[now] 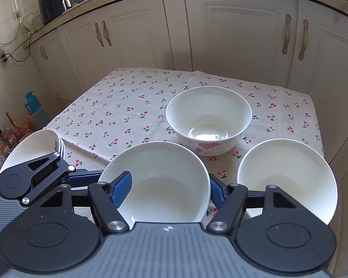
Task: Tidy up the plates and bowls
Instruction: 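Lift the pink-flowered bowl with the right tool and carry it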
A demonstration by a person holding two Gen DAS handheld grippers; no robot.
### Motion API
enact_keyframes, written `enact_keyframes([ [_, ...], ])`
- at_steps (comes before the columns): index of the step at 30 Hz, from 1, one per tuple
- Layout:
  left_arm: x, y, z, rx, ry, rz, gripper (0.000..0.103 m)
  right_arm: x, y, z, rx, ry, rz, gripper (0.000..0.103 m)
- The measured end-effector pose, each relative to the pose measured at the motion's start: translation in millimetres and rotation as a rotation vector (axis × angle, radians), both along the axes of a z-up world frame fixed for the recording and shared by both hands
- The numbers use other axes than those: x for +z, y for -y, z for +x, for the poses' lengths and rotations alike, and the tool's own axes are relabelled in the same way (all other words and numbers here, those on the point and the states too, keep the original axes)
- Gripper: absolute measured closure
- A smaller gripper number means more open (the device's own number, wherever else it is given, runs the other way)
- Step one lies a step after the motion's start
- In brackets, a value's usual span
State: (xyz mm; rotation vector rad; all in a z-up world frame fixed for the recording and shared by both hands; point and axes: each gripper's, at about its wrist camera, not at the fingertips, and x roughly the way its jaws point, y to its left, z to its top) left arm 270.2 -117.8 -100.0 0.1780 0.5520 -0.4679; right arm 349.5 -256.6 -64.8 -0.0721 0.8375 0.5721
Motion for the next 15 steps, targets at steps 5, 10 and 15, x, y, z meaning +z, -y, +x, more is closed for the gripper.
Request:
enact_keyframes([
  [5,7.1,-3.4,-11.8,-0.023,-0.001,0.002,0.016,7.6,-1.4,-13.8,-0.009,-0.001,-0.001,0.028],
  [10,15.2,-11.0,-30.1,-0.051,-0.008,0.000,0.016,16.2,-6.2,-36.4,-0.013,0.000,-0.006,0.028],
  [15,19.8,-17.7,-52.8,-0.086,-0.021,0.003,0.016,19.8,-11.1,-64.2,-0.026,-0.003,-0.012,0.028],
])
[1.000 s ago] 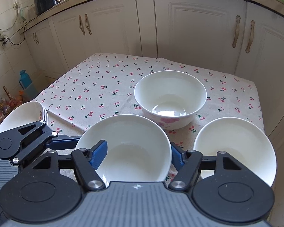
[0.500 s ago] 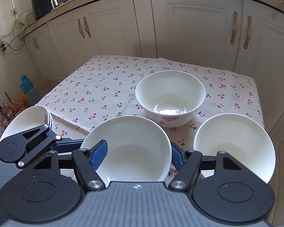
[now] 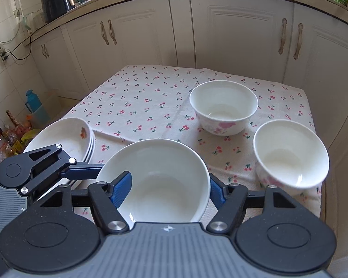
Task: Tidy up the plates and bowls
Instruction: 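Lift the pink-flowered bowl with the right tool and carry it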
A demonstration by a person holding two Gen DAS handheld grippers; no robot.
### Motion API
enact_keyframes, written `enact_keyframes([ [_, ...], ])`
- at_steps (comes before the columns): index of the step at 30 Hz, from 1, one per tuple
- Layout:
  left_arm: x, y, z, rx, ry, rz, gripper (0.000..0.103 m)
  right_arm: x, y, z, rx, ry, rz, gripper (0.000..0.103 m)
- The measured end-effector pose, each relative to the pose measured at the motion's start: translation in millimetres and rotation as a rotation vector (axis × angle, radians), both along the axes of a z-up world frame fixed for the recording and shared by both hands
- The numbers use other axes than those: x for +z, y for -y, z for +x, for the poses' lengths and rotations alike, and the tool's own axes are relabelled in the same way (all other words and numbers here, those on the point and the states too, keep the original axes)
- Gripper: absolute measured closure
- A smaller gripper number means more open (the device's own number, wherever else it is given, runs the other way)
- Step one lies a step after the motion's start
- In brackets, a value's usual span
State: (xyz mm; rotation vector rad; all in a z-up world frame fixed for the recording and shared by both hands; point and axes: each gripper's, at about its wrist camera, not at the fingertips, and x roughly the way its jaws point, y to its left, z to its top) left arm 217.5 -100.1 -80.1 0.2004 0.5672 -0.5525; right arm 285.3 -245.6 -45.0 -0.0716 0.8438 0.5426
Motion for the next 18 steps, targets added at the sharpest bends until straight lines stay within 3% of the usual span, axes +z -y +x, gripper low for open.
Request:
enact_keyframes([
  [18,-1.8,-15.8,-56.1,-0.093,-0.029,0.026,0.016,-11.9,-13.4,-68.9,-0.058,-0.062,-0.009,0.028],
])
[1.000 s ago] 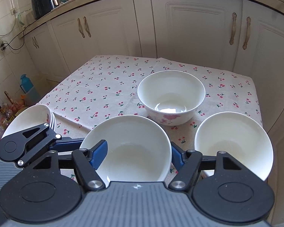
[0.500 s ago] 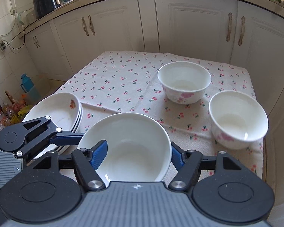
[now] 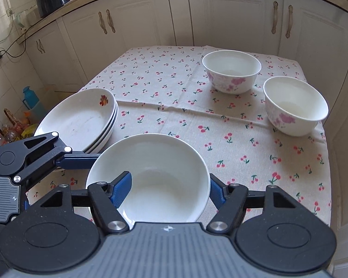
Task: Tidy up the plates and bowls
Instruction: 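Lift the pink-flowered bowl with the right tool and carry it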
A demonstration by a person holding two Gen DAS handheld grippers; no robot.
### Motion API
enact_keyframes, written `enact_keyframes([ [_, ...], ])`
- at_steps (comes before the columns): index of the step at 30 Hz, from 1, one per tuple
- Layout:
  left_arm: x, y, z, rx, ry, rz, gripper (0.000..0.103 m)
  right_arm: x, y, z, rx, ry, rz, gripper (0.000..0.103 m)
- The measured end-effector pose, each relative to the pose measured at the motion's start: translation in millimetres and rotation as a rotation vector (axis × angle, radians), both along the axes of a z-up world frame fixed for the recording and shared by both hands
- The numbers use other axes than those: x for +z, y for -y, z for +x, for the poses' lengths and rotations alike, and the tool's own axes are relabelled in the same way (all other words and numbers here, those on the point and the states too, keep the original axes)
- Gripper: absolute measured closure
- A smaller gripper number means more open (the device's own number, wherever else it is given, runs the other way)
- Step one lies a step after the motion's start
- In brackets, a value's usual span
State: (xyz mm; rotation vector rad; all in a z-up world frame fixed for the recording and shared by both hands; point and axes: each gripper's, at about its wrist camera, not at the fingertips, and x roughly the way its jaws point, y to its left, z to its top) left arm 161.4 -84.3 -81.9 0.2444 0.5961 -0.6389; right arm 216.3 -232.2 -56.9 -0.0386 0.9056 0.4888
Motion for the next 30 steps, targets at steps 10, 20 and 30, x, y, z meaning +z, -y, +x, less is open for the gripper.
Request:
enact_keyframes([
  [10,-5.3,-1.1,-1.2,-0.004,-0.027,0.001,0.016,-5.7,-1.4,-5.1,-0.017,-0.018,0.004,0.028],
  [20,-8.4,-2.3,-1.7,-0.006,-0.042,-0.009,0.016,-8.8,-2.3,-8.0,-0.020,-0.019,0.008,0.025],
  [30,-10.6,-10.1,-0.7,-0.007,-0.056,-0.032,0.007,-4.3,-9.2,-19.1,-0.012,0.059,-0.020,0.000],
])
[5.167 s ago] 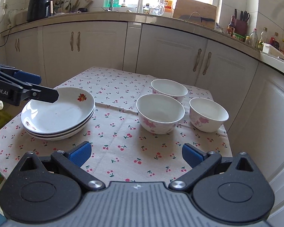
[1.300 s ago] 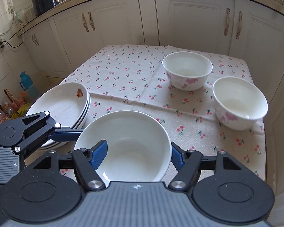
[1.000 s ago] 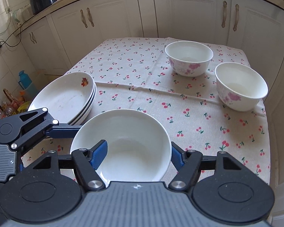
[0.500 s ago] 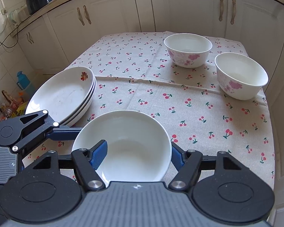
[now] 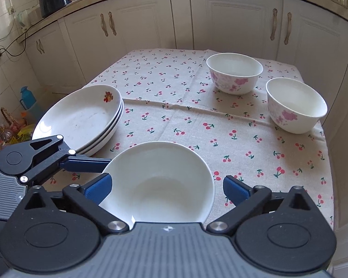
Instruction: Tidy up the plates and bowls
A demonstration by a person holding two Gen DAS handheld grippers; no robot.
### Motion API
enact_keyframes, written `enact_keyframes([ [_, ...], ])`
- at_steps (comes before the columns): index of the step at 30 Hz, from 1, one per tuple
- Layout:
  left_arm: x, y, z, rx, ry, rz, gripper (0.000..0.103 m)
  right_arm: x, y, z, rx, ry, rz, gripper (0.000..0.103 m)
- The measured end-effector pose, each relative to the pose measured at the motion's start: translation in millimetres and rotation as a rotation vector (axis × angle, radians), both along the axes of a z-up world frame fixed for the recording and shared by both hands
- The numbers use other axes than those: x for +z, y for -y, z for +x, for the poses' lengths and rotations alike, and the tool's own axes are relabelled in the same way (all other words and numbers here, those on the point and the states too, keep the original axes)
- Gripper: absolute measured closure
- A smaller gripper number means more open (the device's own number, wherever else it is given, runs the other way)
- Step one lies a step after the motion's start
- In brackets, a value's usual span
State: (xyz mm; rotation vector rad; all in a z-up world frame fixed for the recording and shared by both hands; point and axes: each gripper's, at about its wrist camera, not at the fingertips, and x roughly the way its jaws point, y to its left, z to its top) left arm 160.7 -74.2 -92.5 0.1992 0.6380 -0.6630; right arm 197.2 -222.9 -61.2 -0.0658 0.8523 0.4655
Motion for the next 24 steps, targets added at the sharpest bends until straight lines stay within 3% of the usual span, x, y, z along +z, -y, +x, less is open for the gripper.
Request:
enact_keyframes([
  [4,1.4,-3.2,-3.0,-0.013,-0.004,0.002,0.007,1.3,3.1,-3.7,-0.036,0.028,-0.017,0.000],
  [12,8.4,-12.7,-13.3,-0.029,-0.029,0.014,0.007,11.7,12.3,-27.5,-0.166,0.184,-0.070,0.000],
  [17,19.3,-18.1,-11.8,-0.013,-0.042,0.045,0.007,16.8,23.5,-38.9,-0.247,0.227,-0.044,0.000],
  [24,42.7,-21.9,-2.4,-0.037,-0.022,0.057,0.007,17.9,36.1,-45.9,-0.273,0.266,-0.064,0.000],
])
